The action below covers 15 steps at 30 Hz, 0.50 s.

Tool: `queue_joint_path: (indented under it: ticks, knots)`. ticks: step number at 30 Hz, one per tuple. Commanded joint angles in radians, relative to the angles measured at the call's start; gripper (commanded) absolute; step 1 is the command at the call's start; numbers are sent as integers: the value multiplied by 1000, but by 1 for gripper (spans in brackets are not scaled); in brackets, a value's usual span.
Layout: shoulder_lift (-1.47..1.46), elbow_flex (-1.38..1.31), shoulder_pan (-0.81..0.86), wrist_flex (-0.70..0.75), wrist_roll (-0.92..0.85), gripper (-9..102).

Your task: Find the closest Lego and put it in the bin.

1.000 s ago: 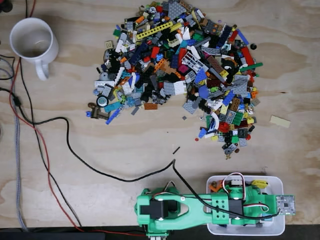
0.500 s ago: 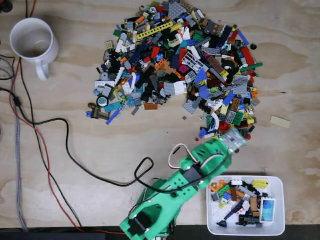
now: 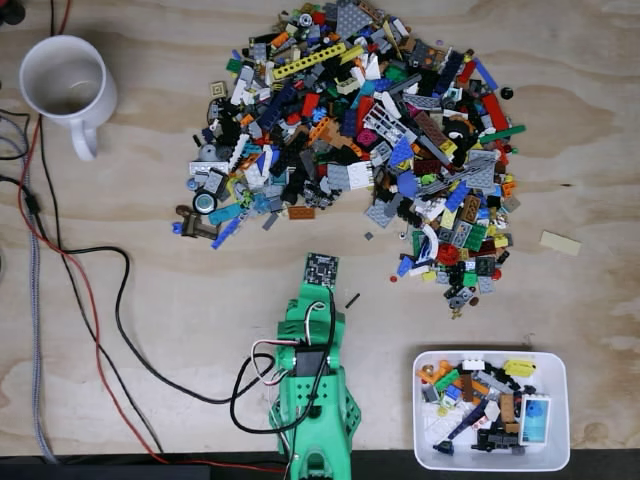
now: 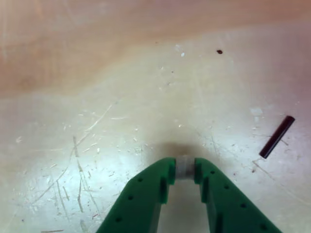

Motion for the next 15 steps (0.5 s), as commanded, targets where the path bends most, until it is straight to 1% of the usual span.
queue_joint_path:
  ticks: [1,15]
  knots:
    - [110,34,-38,49,0,0]
    - [110,51,-48,12,9,0]
